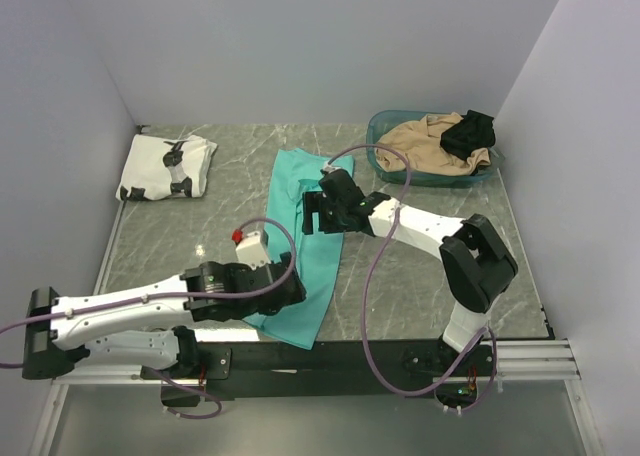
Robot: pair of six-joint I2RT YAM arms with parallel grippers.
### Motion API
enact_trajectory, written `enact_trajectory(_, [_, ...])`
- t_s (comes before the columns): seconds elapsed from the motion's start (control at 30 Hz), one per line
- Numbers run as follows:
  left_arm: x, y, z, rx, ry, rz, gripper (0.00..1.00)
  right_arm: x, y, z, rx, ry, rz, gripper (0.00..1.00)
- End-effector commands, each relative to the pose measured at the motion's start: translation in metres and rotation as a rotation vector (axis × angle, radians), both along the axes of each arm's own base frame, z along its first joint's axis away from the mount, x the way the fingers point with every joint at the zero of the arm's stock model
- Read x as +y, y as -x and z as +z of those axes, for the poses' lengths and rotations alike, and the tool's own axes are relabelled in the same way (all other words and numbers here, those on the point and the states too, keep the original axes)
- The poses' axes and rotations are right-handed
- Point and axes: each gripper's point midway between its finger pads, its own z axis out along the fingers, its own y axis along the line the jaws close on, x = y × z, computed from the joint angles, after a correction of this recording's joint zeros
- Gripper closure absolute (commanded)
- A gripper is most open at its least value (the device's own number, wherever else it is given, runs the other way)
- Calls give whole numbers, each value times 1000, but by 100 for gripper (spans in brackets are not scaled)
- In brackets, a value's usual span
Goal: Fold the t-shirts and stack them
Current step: Fold the tshirt
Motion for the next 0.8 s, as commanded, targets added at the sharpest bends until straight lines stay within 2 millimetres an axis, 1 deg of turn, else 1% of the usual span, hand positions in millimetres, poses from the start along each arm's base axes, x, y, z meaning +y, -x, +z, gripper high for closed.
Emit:
enact_trajectory(0.0, [0,-45,54,-248,56,67,1,-12,-15,24,-56,-9,-34,9])
enact_trajectory(0.07, [-3,-64,64,-282,71,58,0,-18,-17,23,-55,2,-45,9])
enact_trajectory(0.1, [5,-93,70,-320,57,84,1,-22,-18,22,-54,8,-52,9])
enact_trajectory(0.13, [8,-108,72,-328,63,100,1,-25,-19,21,-53,12,-57,8])
enact_trajectory(0.17, [4,-117,71,-309,94,74,1,-26,-19,20,-50,11,-60,8])
enact_trajectory(0.2, [17,-142,66,-320,55,95,0,-31,-24,18,-48,12,-73,8])
enact_trajectory(0.23, [10,-157,73,-343,94,83,1,-33,-26,17,-44,9,-76,8])
enact_trajectory(0.27, [4,-165,74,-339,116,48,1,-35,-30,15,-39,8,-79,8])
enact_trajectory(0.3, [5,-184,72,-355,79,34,1,-35,-35,14,-37,11,-78,8])
enact_trajectory(0.33, [1,-198,75,-379,86,38,1,-36,-38,13,-27,3,-72,9])
enact_trajectory(0.37, [-2,-211,60,-364,44,10,1,-35,-40,12,-23,8,-66,9])
enact_trajectory(0.4, [-4,-225,65,-369,64,2,1,-34,-47,10,-27,21,-60,9])
enact_trajectory(0.43, [-5,-237,63,-375,68,4,1,-34,-50,10,-26,28,-59,9])
enact_trajectory(0.47, [-7,-245,58,-358,74,-3,1,-34,-53,8,-23,36,-59,9])
enact_trajectory(0.5, [-10,-259,45,-314,84,-27,0,-33,-57,4,-15,51,-54,9])
enact_trajectory(0.53, [-12,-266,38,-296,94,-32,0,-34,-60,2,-11,56,-58,9])
enact_trajectory(0.57, [-14,-274,14,-242,79,-40,1,-37,-62,-1,1,64,-61,9])
enact_trajectory(0.6, [-15,-286,15,-235,90,-42,1,-35,-67,-4,4,64,-58,11])
enact_trajectory(0.63, [-15,-293,7,-217,78,-37,1,-33,-69,-4,9,55,-48,13])
enact_trajectory(0.67, [-18,-299,-10,-170,64,-43,0,-34,-71,-6,13,53,-45,13])
enact_trajectory(0.73, [-21,-305,-25,-130,67,-57,1,-31,-77,-10,20,55,-32,19])
enact_trajectory(0.77, [-23,-309,-38,-104,63,-57,1,-32,-76,-14,32,67,-32,23])
